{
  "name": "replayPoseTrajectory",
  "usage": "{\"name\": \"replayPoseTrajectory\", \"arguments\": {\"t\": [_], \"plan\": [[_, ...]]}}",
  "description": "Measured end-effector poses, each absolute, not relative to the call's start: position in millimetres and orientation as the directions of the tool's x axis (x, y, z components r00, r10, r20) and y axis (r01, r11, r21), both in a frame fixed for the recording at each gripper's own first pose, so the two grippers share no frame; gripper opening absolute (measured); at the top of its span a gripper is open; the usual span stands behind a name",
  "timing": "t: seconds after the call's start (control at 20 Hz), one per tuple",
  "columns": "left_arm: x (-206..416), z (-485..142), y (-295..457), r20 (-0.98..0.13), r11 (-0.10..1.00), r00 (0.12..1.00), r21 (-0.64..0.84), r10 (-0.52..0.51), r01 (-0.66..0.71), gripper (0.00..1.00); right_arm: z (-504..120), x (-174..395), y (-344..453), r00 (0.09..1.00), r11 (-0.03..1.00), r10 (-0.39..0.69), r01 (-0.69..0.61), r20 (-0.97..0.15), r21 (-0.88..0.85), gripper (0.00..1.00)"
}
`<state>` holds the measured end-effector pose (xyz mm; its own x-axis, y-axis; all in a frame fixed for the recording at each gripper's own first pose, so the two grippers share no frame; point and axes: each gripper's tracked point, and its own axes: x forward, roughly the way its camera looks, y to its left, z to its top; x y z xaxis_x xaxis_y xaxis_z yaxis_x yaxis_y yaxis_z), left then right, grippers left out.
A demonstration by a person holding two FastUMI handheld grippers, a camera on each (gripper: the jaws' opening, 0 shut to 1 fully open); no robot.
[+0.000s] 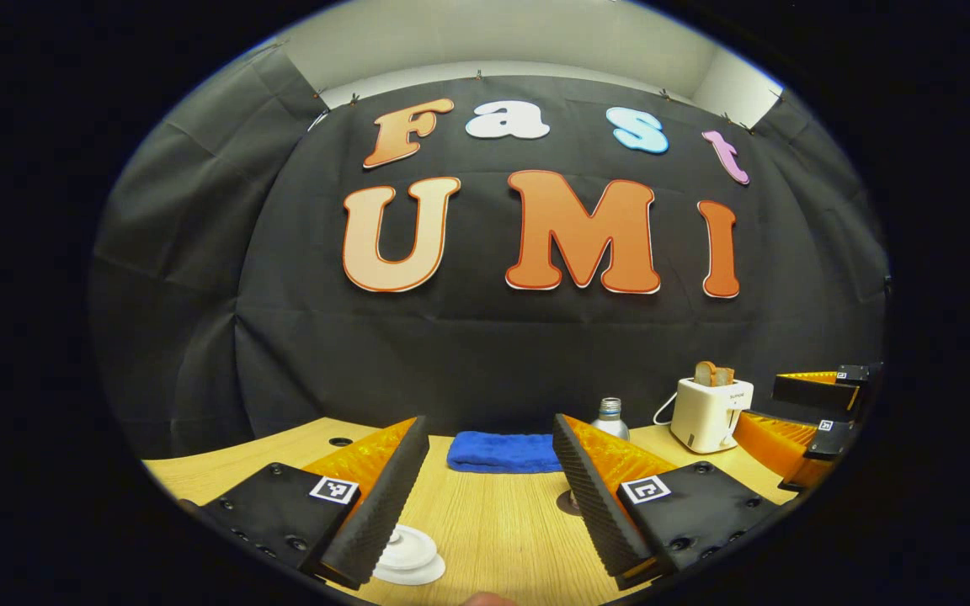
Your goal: Open the teacup lid with one hand, grasp the water bottle and pour water into the teacup with the other hand; after pouring, place the water bottle on the coaster and then close the teacup lid.
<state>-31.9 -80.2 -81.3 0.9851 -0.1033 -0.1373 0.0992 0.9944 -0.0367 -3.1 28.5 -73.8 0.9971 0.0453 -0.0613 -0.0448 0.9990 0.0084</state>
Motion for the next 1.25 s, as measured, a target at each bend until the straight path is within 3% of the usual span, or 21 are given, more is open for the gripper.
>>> {"name": "replayPoseTrajectory", "arguments": {"t": [0.1, 0.3, 1.25], "plan": [[-33.6, -78.6, -81.1, -0.126, 0.994, 0.986, -0.046, -0.106, 0.101, 0.94, -71.8, -4.7, 27.3, 0.998, 0.999, 0.037, -0.037, -0.057, 0.003, 0.97], [-34.2, -79.2, -77.9, -0.124, 0.994, 0.987, -0.045, -0.101, 0.096, 1.0, -72.9, -4.4, 28.2, 0.998, 1.0, 0.029, -0.03, -0.058, -0.006, 0.97], [-33.5, -79.9, -77.8, -0.129, 0.994, 0.986, -0.041, -0.106, 0.102, 1.0, -74.5, -4.3, 37.3, 0.998, 0.999, 0.033, -0.033, -0.061, 0.0, 0.97]]}}
